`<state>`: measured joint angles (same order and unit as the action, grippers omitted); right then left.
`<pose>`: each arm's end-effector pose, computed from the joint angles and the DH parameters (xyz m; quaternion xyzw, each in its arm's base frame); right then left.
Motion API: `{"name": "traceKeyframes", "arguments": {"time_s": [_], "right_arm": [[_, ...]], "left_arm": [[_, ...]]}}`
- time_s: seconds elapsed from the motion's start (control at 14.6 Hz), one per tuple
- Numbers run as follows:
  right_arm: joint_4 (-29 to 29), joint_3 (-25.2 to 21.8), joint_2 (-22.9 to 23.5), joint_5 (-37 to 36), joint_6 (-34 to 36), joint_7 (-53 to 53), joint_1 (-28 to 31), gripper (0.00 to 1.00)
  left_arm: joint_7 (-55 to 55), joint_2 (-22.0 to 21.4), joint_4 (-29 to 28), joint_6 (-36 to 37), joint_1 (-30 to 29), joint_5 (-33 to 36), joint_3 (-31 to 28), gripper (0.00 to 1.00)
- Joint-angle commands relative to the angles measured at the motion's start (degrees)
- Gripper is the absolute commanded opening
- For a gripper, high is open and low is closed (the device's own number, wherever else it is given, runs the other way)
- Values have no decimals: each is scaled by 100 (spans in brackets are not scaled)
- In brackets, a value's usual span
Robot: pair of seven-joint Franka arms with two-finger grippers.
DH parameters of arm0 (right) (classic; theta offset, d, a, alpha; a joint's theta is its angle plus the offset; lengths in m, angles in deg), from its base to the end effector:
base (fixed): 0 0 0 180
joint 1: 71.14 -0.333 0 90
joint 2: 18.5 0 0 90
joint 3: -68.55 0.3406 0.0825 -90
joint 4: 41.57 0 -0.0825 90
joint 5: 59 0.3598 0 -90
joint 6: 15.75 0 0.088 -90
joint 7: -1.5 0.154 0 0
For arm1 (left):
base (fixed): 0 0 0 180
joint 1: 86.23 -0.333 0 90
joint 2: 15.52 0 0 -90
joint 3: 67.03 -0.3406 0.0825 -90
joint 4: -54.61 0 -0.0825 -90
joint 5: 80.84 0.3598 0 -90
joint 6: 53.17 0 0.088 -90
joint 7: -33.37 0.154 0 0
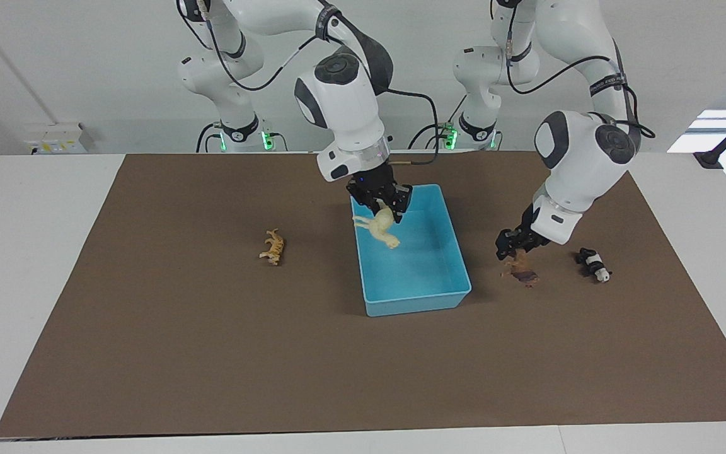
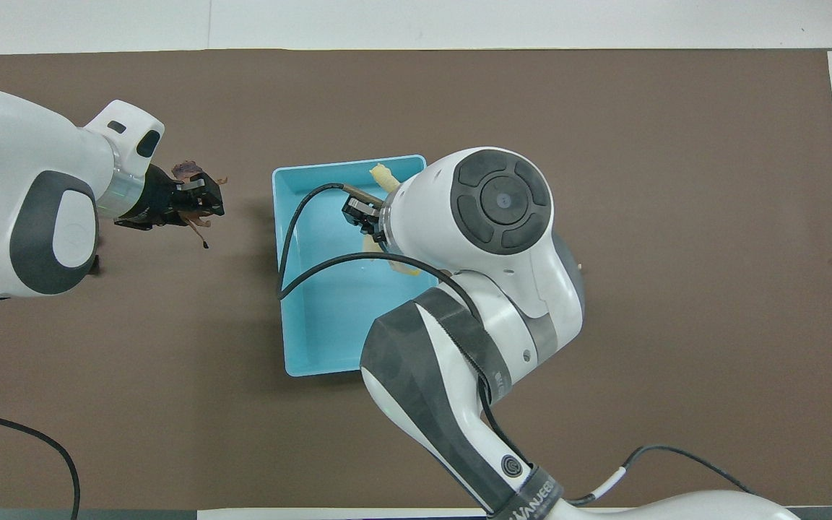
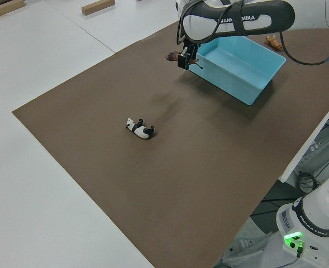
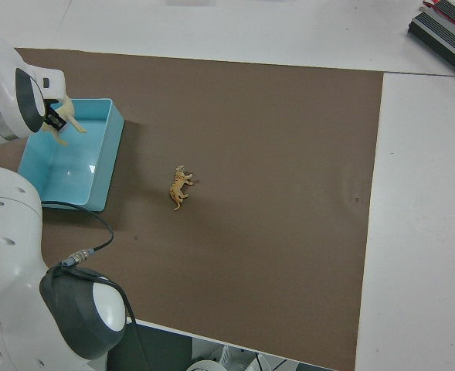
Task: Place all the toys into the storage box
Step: 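Carry the cream llama into the box with the right gripper and release, then open the left gripper over the box while the right gripper reaches the tiger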
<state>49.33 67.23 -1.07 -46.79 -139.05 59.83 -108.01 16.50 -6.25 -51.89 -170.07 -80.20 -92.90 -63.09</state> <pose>0.5371 0.4068 0.4740 -0.9578 0.2392 -0.0210 0.1578 0.5760 -0.1204 0.4239 0.9892 0.1068 -0.0136 0.0992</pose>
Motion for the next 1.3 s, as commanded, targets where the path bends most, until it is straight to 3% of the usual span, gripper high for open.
{"name": "traceKeyframes", "arguments": {"time_s": [0.0, 0.34, 0.55, 0.75, 0.82, 0.96, 1.03, 1.24], "right_arm": [[-11, -36, 138, 150, -185, 55, -284, 100], [-266, -106, 77, -17, 901, -337, 116, 100], [-196, -115, -152, -17, 1649, -2083, 987, 100], [207, -124, -327, -323, 1898, -3912, 1568, 100], [391, -115, -371, -412, 1810, -4396, 1769, 100], [900, -115, -529, -421, 1398, -5276, 2165, 100], [1268, -115, -643, -421, 1100, -5488, 2271, 100], [2499, -106, -1065, -413, -15, -5473, 2202, 100]], "left_arm": [[-492, -338, -72, 299, 257, -358, -8, 0], [-809, -373, -152, 221, 669, -525, -8, 0], [-827, -452, -327, 81, 898, -657, 1, 0], [-1159, -593, -757, -516, 1503, -658, -8, 13], [-1387, -619, -845, -709, 1679, -658, -8, 27], [-1740, -646, -890, -755, 1900, -658, -25, 94], [-1837, -646, -855, -677, 1892, -640, -34, 100], [-1873, -724, -820, -388, 1814, -465, -87, 100]]}}
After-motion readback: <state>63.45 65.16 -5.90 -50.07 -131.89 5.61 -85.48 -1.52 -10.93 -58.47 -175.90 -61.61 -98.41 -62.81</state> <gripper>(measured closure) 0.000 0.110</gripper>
